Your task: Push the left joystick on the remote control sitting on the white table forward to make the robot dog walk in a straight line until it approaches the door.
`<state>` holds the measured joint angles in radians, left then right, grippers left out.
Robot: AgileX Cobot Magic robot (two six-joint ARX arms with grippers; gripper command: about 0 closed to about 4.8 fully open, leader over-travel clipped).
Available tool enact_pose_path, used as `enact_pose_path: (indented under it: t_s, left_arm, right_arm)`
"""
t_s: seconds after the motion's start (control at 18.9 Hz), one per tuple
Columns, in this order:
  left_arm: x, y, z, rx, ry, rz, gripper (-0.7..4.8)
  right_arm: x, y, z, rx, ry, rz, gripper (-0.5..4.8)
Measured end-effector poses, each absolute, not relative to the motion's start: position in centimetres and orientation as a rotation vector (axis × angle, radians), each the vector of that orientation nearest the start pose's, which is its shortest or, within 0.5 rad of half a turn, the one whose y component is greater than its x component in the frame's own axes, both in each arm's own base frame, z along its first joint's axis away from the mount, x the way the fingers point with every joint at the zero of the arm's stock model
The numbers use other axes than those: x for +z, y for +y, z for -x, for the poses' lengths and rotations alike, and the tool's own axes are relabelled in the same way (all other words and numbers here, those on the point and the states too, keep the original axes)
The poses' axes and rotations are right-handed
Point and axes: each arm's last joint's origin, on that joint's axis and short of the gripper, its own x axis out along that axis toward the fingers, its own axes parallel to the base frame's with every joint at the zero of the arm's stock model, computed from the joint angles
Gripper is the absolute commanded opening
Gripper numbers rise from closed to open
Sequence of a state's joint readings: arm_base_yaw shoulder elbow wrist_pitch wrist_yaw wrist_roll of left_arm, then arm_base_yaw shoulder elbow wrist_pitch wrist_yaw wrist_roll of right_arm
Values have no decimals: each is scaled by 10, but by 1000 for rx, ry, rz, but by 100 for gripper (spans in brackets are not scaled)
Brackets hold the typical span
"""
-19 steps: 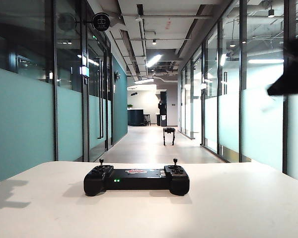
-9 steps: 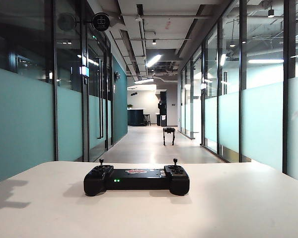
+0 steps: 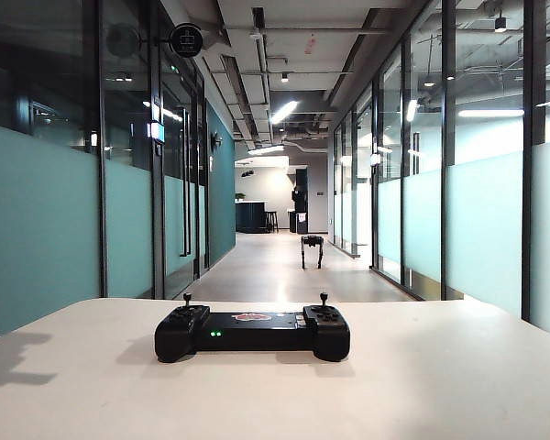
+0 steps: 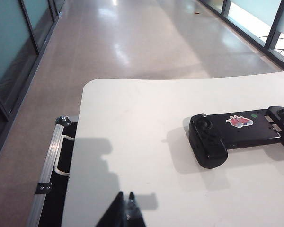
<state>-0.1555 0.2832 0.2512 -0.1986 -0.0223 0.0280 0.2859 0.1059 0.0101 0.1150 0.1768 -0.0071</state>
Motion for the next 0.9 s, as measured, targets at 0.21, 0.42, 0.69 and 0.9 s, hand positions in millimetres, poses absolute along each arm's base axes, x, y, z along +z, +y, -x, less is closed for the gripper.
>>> enact_pose_path:
  t_s: [0.21,0.42,0.69,0.9]
  left_arm:
    - [207,-16,-106,-136,229,-48,-5]
    - [207,-16,-106,-136,230,-48,-5]
    - [207,-16,-106,-135,229,-48,-5]
    - [207,-16,-106,-136,227,-48,-5]
  right_arm:
    - [173,12,-98,75,-77,-1,-1]
    - [172,3,-97,-3,-67,4,-1]
    - [172,1,-97,-39,-68,4,-1]
    - [172,1,-97,-43,-68,4,-1]
